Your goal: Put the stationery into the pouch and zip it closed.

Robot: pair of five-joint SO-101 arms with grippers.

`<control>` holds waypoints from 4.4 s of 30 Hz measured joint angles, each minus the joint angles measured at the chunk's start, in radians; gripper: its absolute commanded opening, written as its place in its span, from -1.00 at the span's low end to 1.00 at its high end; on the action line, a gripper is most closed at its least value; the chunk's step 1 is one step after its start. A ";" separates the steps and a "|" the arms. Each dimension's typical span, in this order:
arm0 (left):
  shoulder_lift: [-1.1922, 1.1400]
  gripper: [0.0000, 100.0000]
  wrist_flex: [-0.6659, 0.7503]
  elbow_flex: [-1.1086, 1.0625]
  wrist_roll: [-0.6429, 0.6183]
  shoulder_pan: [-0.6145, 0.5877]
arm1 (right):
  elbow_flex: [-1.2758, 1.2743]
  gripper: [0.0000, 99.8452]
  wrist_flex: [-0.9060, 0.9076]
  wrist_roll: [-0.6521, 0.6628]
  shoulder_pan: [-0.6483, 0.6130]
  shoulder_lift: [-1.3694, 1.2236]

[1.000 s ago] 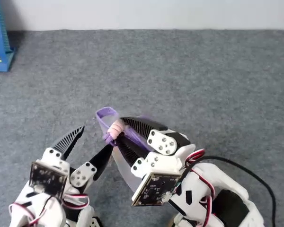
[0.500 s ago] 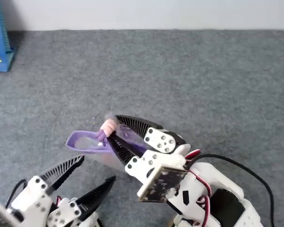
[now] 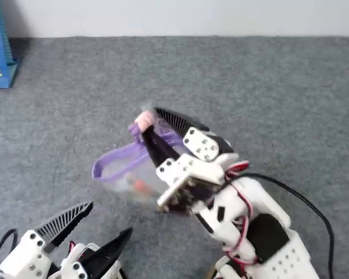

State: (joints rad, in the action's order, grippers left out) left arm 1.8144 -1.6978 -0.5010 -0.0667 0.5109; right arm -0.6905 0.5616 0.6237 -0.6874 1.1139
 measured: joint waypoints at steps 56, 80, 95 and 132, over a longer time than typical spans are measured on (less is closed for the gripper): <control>-0.175 -0.50 0.523 -0.508 0.055 -0.203 | 0.176 -0.98 0.453 0.054 -0.020 0.092; -0.040 -0.51 0.598 -0.606 0.109 -0.394 | 0.176 -0.98 0.422 0.017 -0.138 0.092; -0.032 -0.50 0.221 -0.242 0.109 -0.382 | 0.081 -0.98 0.390 0.003 -0.183 0.094; -0.031 -0.33 -0.008 -0.074 -0.144 0.109 | 0.012 -0.98 0.295 0.003 -0.186 0.094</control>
State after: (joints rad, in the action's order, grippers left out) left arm 1.7837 -1.7054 -0.5746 -0.2110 0.6199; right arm -0.6782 0.8562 0.6268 -0.8730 1.2075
